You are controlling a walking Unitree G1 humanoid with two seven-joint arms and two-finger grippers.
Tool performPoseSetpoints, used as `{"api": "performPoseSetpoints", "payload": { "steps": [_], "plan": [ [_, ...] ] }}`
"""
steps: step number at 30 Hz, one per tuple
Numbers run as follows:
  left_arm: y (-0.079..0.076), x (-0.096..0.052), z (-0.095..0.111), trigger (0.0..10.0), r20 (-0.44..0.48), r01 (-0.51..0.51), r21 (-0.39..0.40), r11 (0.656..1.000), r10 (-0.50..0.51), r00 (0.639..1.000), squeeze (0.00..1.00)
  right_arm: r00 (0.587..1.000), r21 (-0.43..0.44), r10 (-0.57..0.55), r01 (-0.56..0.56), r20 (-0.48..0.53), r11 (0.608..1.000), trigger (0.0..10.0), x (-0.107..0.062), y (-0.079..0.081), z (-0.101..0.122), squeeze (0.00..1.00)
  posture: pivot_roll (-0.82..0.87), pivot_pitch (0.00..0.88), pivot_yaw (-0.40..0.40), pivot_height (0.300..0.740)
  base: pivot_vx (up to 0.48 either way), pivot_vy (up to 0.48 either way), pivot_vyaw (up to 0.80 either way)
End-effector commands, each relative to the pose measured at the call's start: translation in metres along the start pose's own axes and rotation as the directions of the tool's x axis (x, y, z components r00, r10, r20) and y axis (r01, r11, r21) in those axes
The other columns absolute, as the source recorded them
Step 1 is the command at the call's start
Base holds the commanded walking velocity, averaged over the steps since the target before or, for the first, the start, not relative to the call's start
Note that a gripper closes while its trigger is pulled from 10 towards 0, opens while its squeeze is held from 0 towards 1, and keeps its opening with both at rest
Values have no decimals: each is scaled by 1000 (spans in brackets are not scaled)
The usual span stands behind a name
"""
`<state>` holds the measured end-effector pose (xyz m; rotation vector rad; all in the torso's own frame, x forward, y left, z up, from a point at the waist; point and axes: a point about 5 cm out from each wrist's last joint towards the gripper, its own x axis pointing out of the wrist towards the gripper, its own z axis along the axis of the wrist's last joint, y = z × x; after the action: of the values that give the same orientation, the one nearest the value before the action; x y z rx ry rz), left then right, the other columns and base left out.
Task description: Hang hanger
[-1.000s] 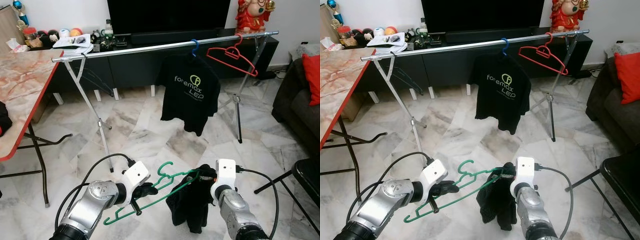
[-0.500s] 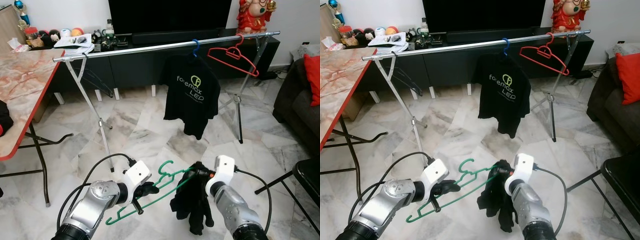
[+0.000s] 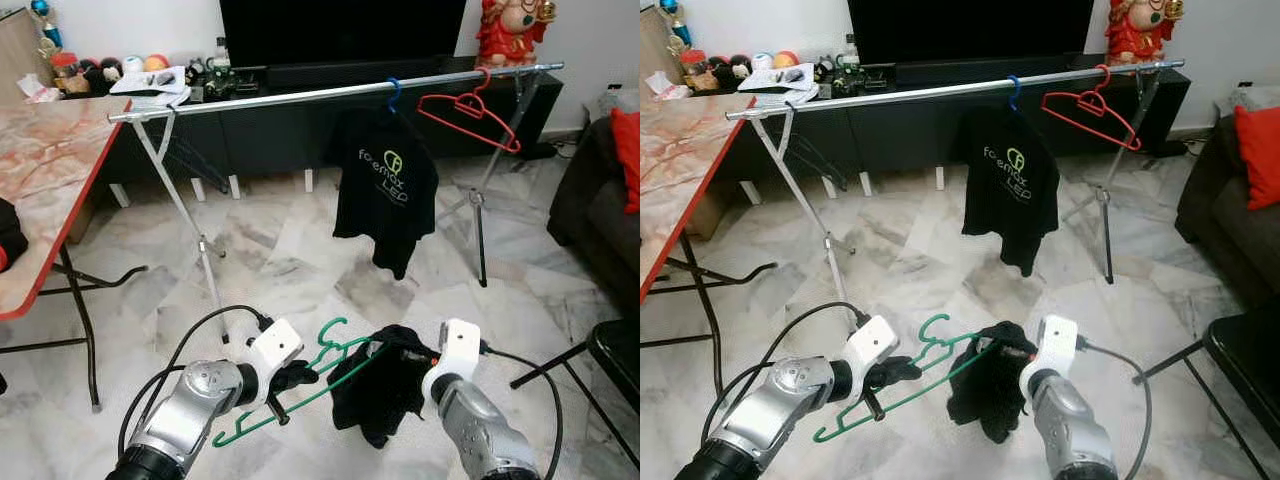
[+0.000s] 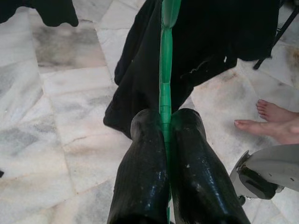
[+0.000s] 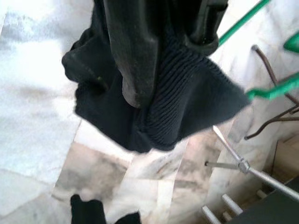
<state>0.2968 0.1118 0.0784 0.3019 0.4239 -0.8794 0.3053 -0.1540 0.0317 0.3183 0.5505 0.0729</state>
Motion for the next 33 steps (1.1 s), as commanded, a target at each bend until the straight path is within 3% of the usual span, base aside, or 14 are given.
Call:
{"api": "performPoseSetpoints", "payload": {
  "steps": [1,7,12,16,21,27,33],
  "plan": [
    [6,-2,5,10000,17,-30,23,999,29,999,0,1000,-26,11,-11,-27,1000,10000,0,3,-6,0,-43,71,31,740,0,0,0],
    [8,-2,4,10000,7,-42,29,999,42,999,0,1000,-36,10,-10,-14,999,10000,-1,5,-4,0,-46,71,33,740,0,0,0],
    [7,-1,4,10000,11,-39,28,999,39,999,0,982,-67,181,-177,54,982,10000,-9,28,14,0,-46,72,32,740,0,0,0],
    [5,0,5,10000,15,-33,23,999,33,999,0,942,5,307,-311,131,950,10000,-19,45,32,0,-49,75,34,740,0,0,0],
    [6,0,5,10000,17,-34,25,999,34,999,0,941,-5,310,-312,132,950,10000,-19,45,31,0,-47,79,33,740,0,0,0],
    [6,-2,6,10000,30,-35,22,999,34,999,0,987,-96,138,-130,82,987,10000,-13,19,19,0,-39,82,34,740,0,0,0],
    [8,-2,10,10000,56,-40,5,999,39,998,0,953,-187,268,-240,139,953,10000,-19,33,30,0,-45,83,34,740,0,0,0]
  ]
}}
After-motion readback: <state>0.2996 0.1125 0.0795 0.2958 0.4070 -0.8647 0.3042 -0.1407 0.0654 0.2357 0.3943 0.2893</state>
